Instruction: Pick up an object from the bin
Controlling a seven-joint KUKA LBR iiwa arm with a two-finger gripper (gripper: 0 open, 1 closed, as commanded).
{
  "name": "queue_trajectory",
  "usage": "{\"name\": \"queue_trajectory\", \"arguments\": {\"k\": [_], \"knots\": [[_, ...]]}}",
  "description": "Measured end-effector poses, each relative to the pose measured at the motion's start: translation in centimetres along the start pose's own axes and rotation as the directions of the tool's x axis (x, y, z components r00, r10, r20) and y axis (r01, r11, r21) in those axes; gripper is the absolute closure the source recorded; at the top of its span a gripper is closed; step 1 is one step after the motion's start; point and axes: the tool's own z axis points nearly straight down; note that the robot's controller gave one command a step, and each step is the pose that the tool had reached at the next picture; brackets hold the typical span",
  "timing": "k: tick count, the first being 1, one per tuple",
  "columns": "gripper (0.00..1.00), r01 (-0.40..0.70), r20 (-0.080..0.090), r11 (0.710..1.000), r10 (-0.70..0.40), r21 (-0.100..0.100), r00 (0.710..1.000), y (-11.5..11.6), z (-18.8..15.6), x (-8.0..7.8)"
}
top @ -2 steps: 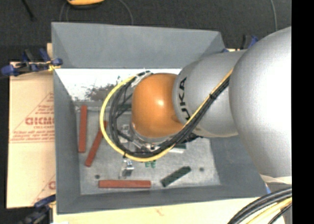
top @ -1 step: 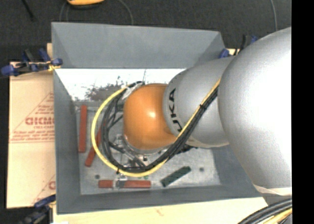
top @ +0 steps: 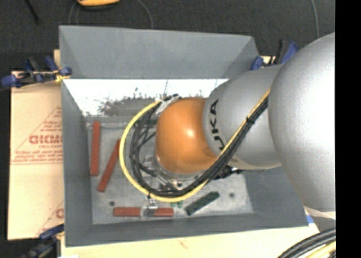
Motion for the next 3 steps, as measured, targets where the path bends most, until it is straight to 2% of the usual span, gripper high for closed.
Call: {"name": "queue_trajectory", "arguments": {"k": [1,2,3], "knots": [[0.00,-0.288,0.004,0.958,0.288,-0.003,0.958,0.2,5.4,0.2],[1.00,-0.156,0.000,0.988,0.156,-0.015,0.988,-1.8,5.3,-0.1],[1.00,-0.156,0.000,0.988,0.156,-0.015,0.988,-1.8,5.3,-0.1]]}}
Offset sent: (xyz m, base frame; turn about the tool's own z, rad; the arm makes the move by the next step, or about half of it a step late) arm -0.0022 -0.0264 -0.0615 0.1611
